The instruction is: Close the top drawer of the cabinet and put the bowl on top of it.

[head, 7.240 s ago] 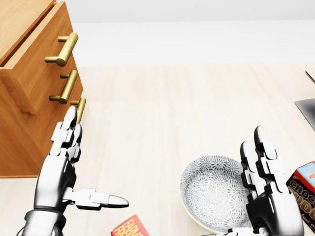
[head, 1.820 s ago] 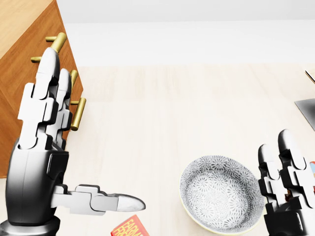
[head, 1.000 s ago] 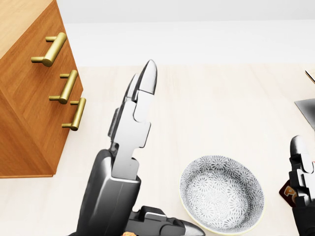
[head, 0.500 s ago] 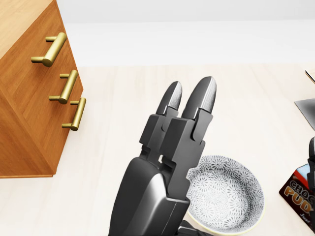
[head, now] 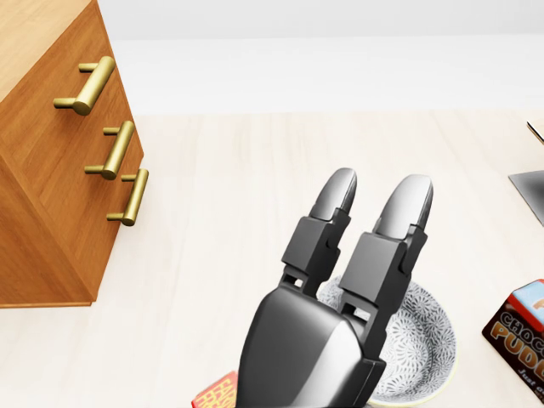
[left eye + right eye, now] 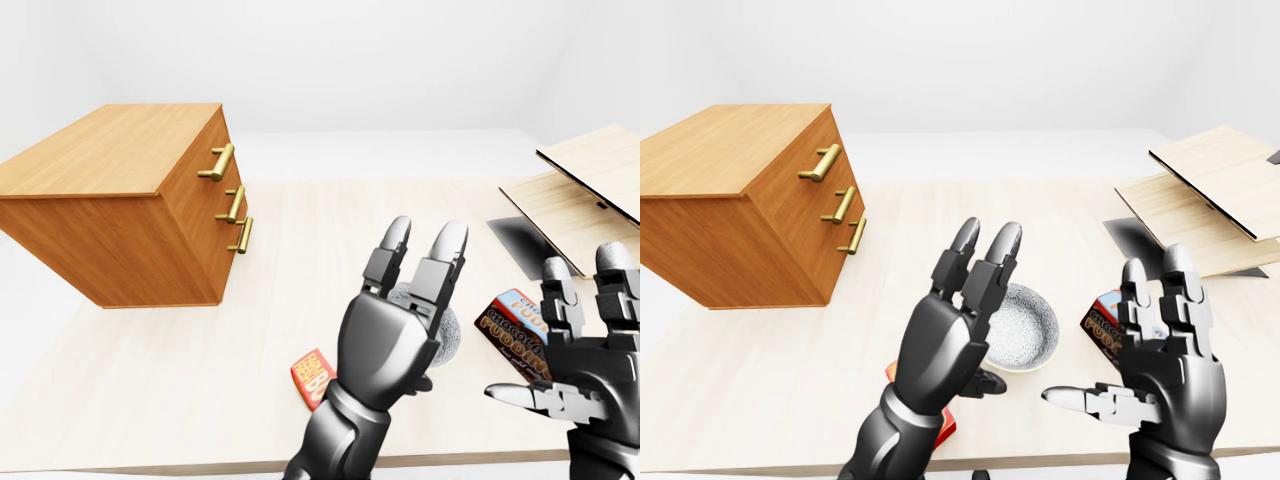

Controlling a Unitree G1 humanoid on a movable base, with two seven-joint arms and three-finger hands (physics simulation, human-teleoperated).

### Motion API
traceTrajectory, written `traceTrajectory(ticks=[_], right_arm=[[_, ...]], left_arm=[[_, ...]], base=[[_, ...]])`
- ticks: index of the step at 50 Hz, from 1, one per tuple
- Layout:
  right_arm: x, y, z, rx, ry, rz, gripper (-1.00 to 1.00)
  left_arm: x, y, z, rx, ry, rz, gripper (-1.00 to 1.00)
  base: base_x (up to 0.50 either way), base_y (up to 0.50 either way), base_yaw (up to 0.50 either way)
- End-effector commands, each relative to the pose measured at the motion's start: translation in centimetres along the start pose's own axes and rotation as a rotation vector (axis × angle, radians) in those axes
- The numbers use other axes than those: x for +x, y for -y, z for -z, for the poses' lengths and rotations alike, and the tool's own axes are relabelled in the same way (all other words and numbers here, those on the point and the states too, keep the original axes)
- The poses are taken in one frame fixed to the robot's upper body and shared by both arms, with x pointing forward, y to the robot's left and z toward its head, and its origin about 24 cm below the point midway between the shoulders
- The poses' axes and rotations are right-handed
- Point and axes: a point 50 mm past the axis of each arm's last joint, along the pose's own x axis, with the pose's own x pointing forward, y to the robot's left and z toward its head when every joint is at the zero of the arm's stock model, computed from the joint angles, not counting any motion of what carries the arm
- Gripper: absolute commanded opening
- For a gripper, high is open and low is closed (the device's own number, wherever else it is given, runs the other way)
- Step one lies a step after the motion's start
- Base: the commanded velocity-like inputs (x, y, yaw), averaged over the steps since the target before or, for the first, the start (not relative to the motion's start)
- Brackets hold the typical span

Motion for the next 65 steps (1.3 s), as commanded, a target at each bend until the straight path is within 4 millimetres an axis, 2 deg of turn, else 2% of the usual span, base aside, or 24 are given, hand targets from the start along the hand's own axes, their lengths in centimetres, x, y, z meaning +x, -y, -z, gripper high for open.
traceTrajectory(ticks=[1,20,34,52,65], right_arm=[[-0.1,0.2,-0.3,0.000,0.012,0.005,1.00],[-0.1,0.3,-0.3,0.001,0.017,0.006,1.00],[-0.2,0.2,-0.4,0.002,0.020,0.004,1.00],[-0.3,0.3,-0.6,0.002,0.026,0.003,1.00],[-0.4,0.2,-0.5,0.002,0.023,-0.002,1.00]], left_arm=[[0.1,1.8,0.2,0.084,-0.012,0.032,1.00],[-0.1,3.8,0.6,0.160,-0.023,0.066,1.00],[-0.4,6.3,1.5,0.219,-0.043,0.153,1.00],[-0.4,7.7,2.2,0.247,-0.070,0.206,1.00],[-0.1,8.7,3.7,0.271,-0.113,0.240,1.00]], base=[[0.00,0.00,0.00],[0.00,0.00,0.00],[0.00,0.00,0.00],[0.00,0.00,0.00],[0.00,0.00,0.00]])
